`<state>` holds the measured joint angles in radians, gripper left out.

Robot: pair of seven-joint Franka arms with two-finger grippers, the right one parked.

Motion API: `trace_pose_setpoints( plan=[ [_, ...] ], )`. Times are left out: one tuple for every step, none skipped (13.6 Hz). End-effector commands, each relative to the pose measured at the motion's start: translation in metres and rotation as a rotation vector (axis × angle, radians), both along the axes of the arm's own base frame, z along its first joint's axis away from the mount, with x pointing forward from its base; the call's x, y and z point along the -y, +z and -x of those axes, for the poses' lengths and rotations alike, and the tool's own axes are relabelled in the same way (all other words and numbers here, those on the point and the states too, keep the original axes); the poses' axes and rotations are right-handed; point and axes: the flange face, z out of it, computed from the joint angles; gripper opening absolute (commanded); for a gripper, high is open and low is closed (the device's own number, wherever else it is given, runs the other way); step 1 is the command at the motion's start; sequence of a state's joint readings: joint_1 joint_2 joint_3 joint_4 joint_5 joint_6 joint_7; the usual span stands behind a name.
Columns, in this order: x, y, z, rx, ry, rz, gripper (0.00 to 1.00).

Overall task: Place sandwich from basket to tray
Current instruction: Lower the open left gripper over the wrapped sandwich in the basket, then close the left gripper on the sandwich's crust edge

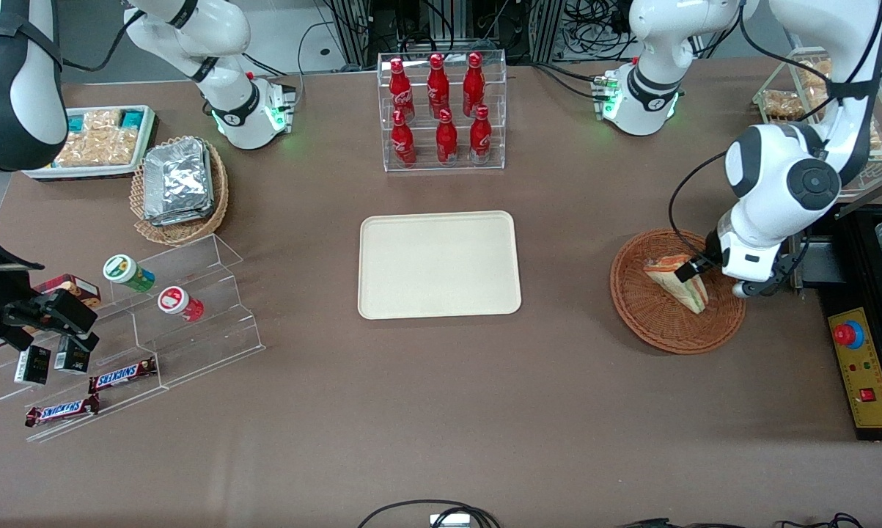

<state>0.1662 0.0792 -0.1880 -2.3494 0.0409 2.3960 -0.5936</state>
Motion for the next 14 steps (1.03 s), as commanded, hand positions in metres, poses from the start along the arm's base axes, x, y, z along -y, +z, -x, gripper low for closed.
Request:
trace_pose_setpoints(
  plan=[
    [0.000, -0.014, 0.003, 0.015, 0.035, -0.003, 1.00],
    [-0.001, -0.020, 0.005, 0.020, 0.035, -0.002, 1.00],
    [-0.001, -0.027, 0.008, 0.020, 0.035, 0.001, 1.00],
    [0.000, -0.034, 0.011, 0.020, 0.034, 0.003, 1.00],
    [-0.002, -0.038, 0.011, 0.026, 0.040, 0.006, 1.00],
    [-0.002, -0.045, 0.014, 0.025, 0.039, 0.009, 1.00],
    [-0.003, -0.050, 0.014, 0.029, 0.041, 0.012, 1.00],
    [-0.003, -0.056, 0.014, 0.028, 0.042, 0.015, 1.00],
    [-0.003, -0.061, 0.014, 0.027, 0.042, 0.017, 1.00],
    [-0.008, -0.065, 0.013, 0.028, 0.055, 0.019, 0.98],
    [-0.013, -0.065, 0.013, 0.033, 0.066, 0.020, 0.75],
    [-0.013, -0.067, 0.012, 0.030, 0.072, 0.022, 0.30],
    [-0.014, -0.067, 0.012, 0.030, 0.084, 0.022, 0.00],
    [-0.014, -0.070, 0.012, 0.026, 0.087, 0.023, 0.00]
  ],
)
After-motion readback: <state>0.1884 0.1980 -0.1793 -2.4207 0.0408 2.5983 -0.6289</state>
